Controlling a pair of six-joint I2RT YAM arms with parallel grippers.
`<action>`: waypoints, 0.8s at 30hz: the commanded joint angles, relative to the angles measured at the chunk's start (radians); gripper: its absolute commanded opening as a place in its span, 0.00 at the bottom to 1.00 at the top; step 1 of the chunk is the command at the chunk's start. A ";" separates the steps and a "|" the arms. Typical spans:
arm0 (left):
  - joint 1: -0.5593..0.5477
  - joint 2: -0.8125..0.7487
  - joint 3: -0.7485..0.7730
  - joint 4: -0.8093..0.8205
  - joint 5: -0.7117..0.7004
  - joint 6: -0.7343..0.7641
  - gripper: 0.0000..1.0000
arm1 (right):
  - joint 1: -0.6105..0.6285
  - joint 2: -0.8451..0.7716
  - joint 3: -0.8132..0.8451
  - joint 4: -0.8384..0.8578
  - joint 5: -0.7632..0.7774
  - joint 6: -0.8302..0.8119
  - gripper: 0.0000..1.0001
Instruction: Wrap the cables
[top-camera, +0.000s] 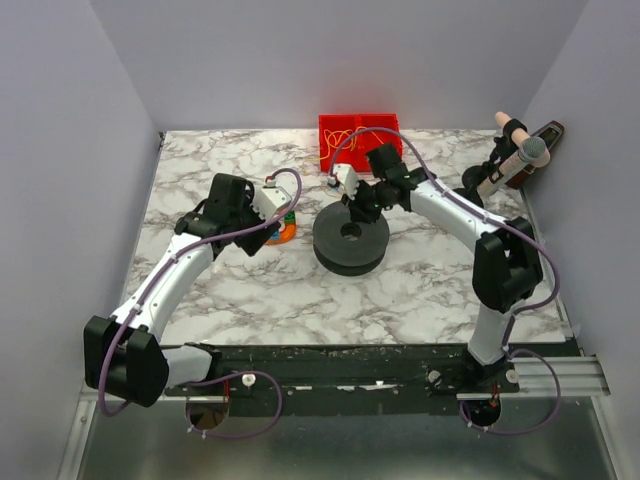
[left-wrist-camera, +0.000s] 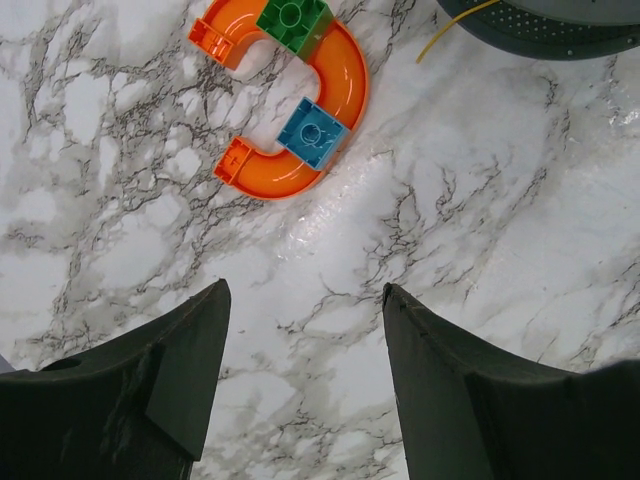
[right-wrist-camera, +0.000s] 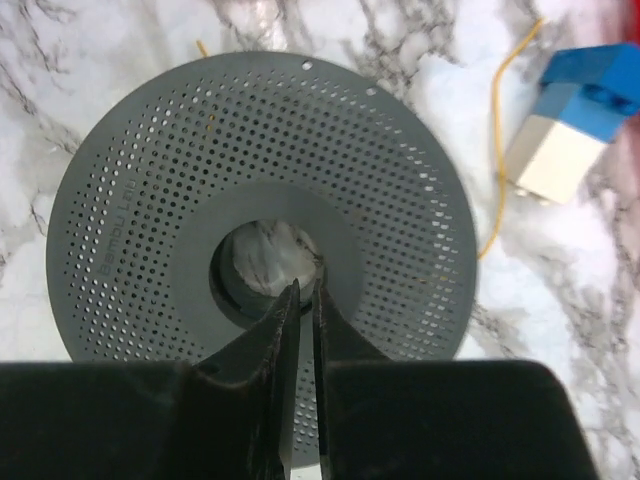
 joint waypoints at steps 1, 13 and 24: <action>0.009 -0.004 0.001 0.019 0.049 -0.014 0.70 | 0.051 0.050 0.007 -0.065 0.103 -0.092 0.15; 0.026 -0.013 0.001 0.017 0.054 -0.015 0.70 | 0.143 0.177 0.026 -0.051 0.332 -0.093 0.06; 0.035 -0.022 0.015 0.014 0.063 -0.014 0.70 | 0.138 0.142 -0.025 0.048 0.475 0.275 0.02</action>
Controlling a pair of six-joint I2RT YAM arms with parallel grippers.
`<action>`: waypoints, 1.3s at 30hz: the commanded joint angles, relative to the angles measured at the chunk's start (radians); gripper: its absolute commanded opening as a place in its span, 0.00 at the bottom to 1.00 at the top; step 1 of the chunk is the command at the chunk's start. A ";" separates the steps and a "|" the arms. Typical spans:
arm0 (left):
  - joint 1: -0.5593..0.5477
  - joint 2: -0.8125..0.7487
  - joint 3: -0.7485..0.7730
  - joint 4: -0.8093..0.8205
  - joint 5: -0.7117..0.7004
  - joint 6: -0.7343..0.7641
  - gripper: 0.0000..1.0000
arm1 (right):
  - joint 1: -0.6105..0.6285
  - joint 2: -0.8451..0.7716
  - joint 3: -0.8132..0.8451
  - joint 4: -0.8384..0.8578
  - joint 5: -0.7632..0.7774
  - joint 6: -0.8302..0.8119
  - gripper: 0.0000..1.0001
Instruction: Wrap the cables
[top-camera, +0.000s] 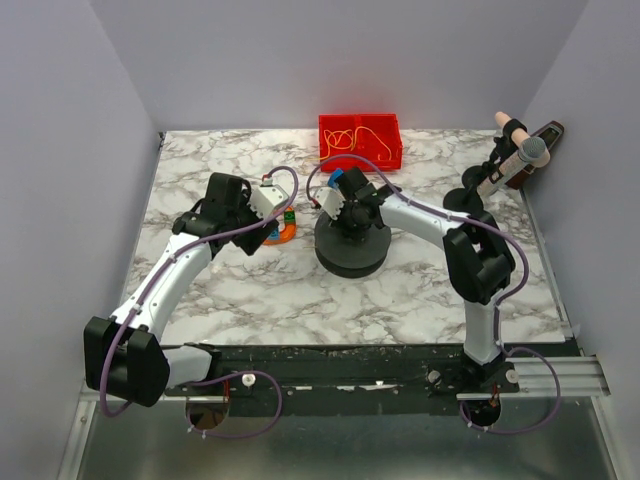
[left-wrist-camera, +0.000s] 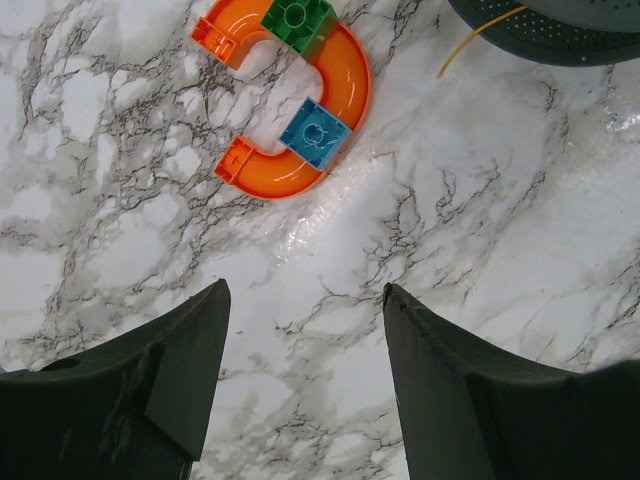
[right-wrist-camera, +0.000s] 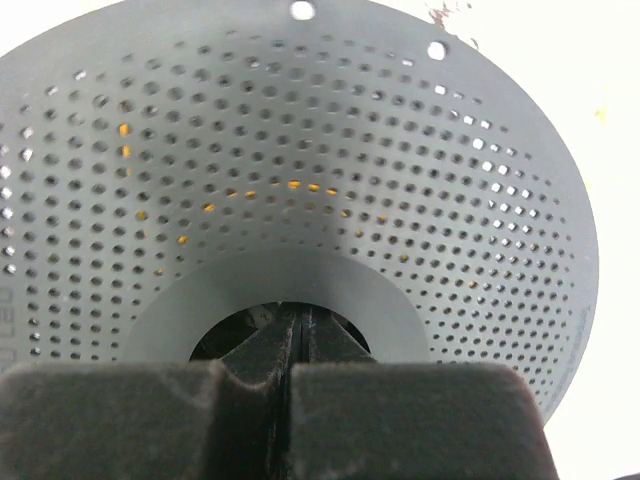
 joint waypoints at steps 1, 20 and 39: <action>0.011 -0.025 0.015 0.008 0.034 -0.005 0.70 | -0.006 -0.026 -0.027 0.053 0.148 0.256 0.02; 0.014 -0.048 0.020 -0.001 0.056 0.000 0.70 | -0.147 -0.265 -0.269 0.098 0.182 0.636 0.01; 0.131 -0.114 -0.124 0.334 -0.133 -0.244 0.99 | -0.275 -0.978 -0.740 0.591 0.124 0.593 0.94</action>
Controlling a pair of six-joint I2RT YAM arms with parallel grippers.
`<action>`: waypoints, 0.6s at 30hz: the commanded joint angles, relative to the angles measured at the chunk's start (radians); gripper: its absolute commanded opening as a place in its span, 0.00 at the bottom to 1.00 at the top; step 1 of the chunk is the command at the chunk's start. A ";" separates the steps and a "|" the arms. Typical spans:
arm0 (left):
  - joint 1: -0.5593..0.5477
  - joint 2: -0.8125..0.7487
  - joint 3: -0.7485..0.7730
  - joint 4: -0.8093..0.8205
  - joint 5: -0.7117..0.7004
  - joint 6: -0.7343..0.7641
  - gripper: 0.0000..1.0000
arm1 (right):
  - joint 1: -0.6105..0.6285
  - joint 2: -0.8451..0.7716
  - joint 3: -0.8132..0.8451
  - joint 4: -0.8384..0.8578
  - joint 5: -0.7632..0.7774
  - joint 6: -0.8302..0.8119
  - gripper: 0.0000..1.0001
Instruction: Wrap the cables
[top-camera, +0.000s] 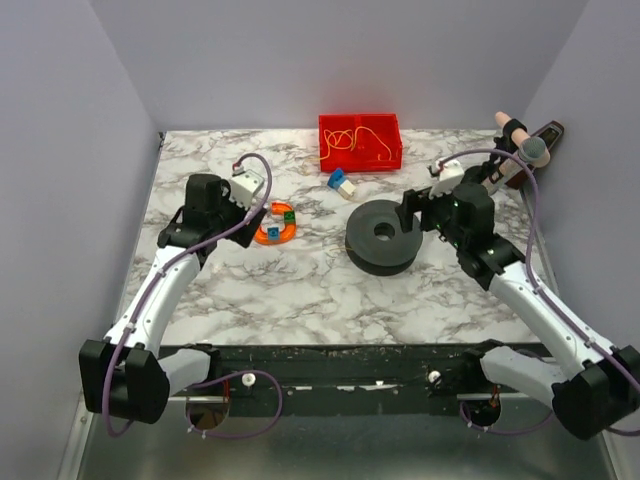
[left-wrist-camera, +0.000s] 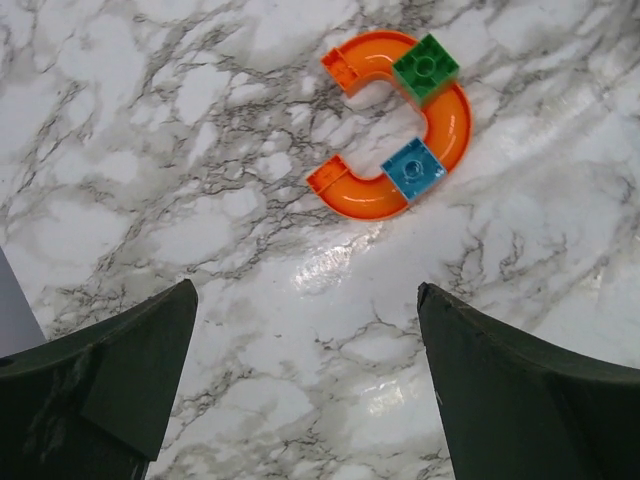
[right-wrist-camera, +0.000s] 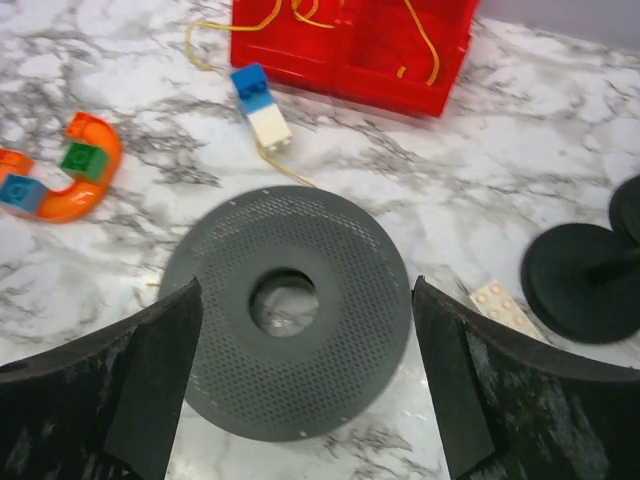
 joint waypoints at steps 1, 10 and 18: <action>0.068 -0.038 -0.095 0.245 -0.097 -0.166 0.99 | -0.094 -0.152 -0.265 0.230 -0.015 0.001 0.97; 0.248 -0.049 -0.417 0.872 -0.302 -0.456 0.99 | -0.337 -0.359 -0.675 0.677 0.087 0.075 1.00; 0.265 0.001 -0.602 1.198 -0.386 -0.527 0.99 | -0.392 -0.274 -0.921 1.153 0.228 0.058 1.00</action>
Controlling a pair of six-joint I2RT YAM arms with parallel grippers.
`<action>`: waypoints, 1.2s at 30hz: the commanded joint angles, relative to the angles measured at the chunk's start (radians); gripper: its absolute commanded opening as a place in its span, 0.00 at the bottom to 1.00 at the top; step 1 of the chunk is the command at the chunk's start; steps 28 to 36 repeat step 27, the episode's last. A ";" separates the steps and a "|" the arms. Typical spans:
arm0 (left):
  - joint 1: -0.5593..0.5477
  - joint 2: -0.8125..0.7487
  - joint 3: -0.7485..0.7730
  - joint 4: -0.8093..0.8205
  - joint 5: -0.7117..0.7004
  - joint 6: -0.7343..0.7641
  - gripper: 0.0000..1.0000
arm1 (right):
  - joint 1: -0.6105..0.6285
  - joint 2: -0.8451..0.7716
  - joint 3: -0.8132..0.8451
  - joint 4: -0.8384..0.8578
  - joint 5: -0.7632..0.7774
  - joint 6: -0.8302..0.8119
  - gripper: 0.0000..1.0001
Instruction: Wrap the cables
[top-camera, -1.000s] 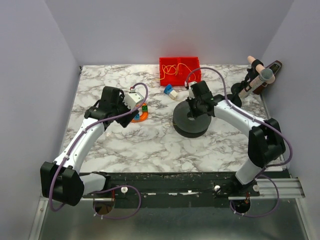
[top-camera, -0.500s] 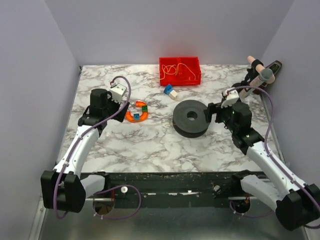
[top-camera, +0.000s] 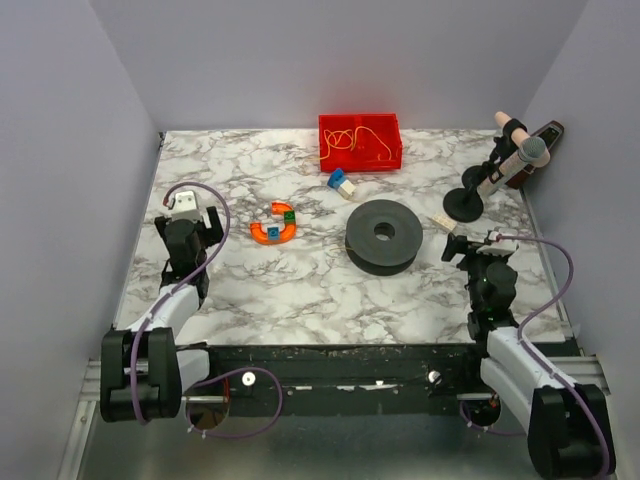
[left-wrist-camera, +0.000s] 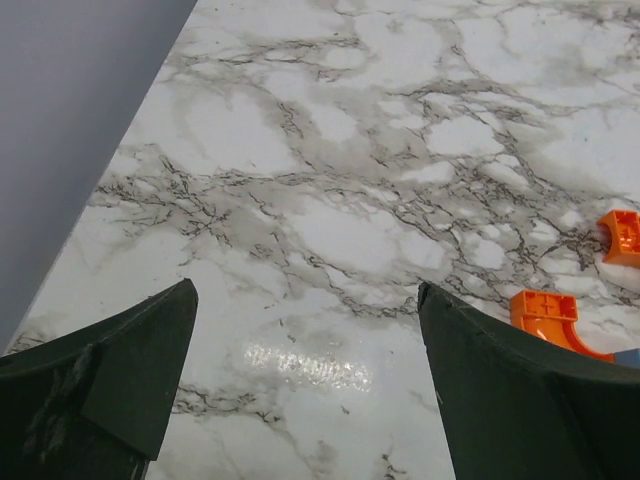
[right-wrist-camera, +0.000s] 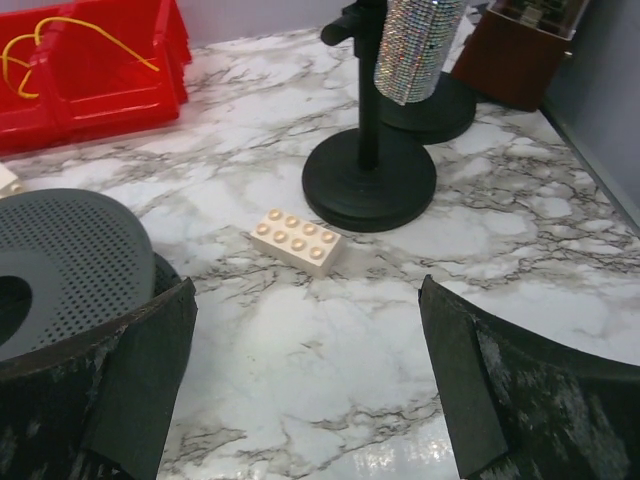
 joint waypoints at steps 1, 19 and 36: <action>0.003 0.036 -0.057 0.288 -0.067 -0.081 0.99 | -0.012 0.094 -0.065 0.337 0.138 -0.003 1.00; 0.005 0.184 -0.089 0.443 -0.006 -0.072 0.99 | -0.043 0.458 -0.100 0.818 -0.060 -0.020 1.00; 0.005 0.202 -0.060 0.398 0.001 -0.084 0.99 | -0.055 0.619 -0.109 1.000 -0.080 -0.018 1.00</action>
